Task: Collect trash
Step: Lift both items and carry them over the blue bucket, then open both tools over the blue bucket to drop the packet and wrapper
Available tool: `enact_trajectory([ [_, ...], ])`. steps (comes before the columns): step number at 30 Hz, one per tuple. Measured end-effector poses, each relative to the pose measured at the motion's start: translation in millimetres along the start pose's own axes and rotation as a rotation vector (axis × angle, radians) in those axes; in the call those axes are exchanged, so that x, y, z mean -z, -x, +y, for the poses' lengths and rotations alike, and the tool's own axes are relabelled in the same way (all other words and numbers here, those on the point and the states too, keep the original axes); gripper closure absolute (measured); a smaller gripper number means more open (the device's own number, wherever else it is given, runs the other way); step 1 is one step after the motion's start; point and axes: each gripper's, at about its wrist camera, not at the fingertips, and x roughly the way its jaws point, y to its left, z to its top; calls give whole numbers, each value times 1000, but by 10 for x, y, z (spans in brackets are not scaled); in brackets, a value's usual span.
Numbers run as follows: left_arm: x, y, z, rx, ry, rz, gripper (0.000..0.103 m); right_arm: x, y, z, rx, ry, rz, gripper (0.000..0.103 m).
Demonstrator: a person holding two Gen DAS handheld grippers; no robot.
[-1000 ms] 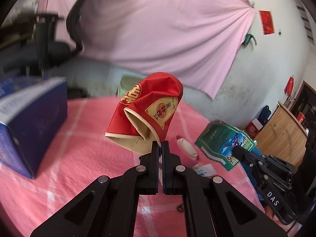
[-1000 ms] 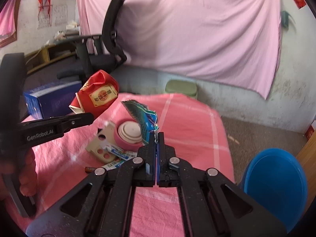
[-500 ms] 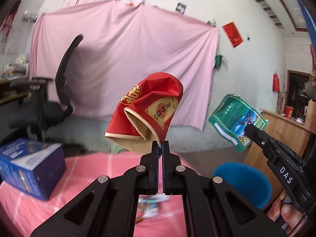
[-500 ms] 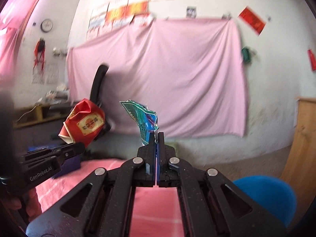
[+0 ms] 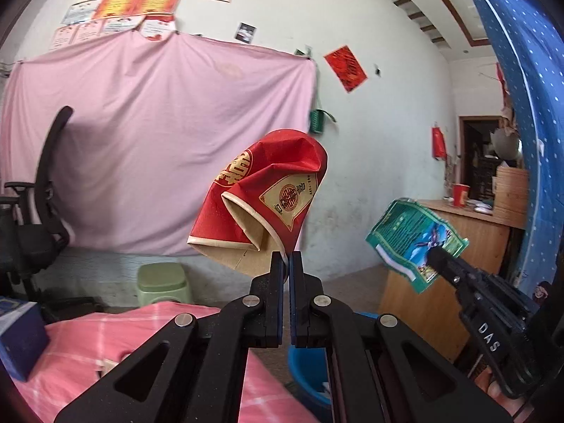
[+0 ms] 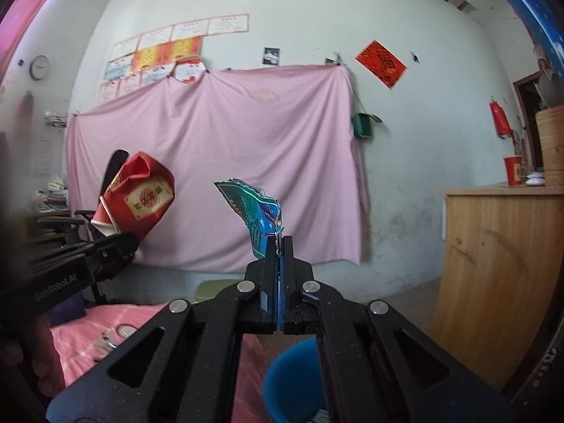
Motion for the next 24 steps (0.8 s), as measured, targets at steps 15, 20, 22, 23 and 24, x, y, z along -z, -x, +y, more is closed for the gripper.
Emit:
enact_trajectory([
  [15, 409, -1208, -781, 149, 49, 475, 102, 676, -284, -927, 136, -102, 356, 78],
  [20, 613, -1499, -830, 131, 78, 611, 102, 842, -477, -1047, 130, -148, 460, 78],
  [22, 669, -1549, -817, 131, 84, 647, 102, 913, -546, -1062, 128, -155, 500, 77],
  [23, 691, -1577, -802, 126, 83, 660, 102, 937, -568, -1063, 128, -159, 512, 77],
  [24, 721, -1593, -788, 126, 82, 669, 102, 957, -588, -1060, 126, -161, 526, 77],
])
